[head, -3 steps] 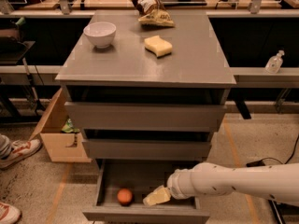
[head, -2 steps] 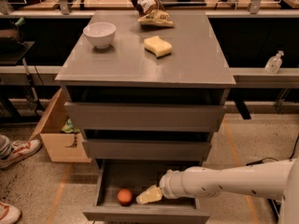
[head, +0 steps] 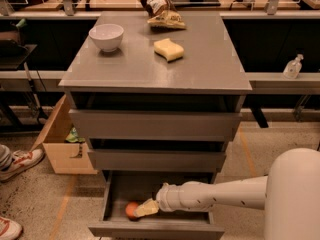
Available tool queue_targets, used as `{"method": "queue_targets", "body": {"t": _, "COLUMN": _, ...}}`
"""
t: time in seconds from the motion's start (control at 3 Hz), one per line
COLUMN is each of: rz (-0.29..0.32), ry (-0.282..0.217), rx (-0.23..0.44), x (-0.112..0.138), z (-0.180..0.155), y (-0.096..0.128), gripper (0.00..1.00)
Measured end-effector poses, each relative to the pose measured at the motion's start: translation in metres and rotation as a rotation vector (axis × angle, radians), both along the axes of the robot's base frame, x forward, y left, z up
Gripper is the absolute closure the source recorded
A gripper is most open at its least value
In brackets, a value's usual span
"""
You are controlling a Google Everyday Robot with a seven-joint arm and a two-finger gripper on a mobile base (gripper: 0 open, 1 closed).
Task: Pick orange from bottom drawer and place on counter
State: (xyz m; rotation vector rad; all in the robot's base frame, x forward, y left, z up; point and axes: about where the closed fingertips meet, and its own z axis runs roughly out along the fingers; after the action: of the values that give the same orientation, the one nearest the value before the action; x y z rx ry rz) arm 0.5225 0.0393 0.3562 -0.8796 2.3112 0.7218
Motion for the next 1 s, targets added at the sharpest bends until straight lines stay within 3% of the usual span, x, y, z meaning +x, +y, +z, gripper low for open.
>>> {"method": "queue_targets", "body": {"t": 0.33, "rz": 0.0, "ry": 0.0, "rx": 0.0, "x": 0.0, "z": 0.0, "y": 0.0, "gripper": 0.0}}
{"method": "queue_targets", "body": {"t": 1.0, "rz": 0.025, "ry": 0.004, "rx": 0.046, "x": 0.015, "z": -0.04, "y": 0.023, "gripper": 0.0}}
